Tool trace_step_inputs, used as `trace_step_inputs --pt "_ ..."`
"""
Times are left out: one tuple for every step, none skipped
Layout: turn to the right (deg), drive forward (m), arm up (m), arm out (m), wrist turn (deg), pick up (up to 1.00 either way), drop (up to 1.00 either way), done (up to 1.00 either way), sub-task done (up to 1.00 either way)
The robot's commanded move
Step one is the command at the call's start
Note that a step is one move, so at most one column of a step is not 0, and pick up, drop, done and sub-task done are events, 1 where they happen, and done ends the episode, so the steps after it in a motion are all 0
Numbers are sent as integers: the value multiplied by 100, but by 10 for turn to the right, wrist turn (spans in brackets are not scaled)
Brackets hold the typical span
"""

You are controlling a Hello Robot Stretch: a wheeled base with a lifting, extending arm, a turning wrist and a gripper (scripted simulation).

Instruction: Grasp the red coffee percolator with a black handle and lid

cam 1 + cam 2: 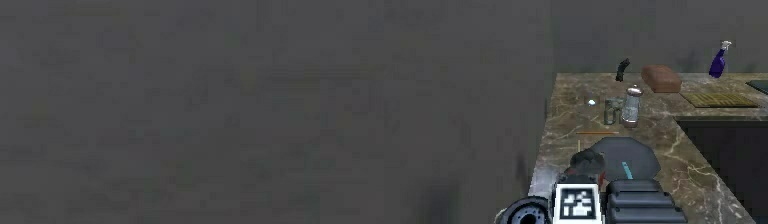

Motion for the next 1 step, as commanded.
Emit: trace_step_inputs --pt "0 0 0 0 450 0 0 0 0"
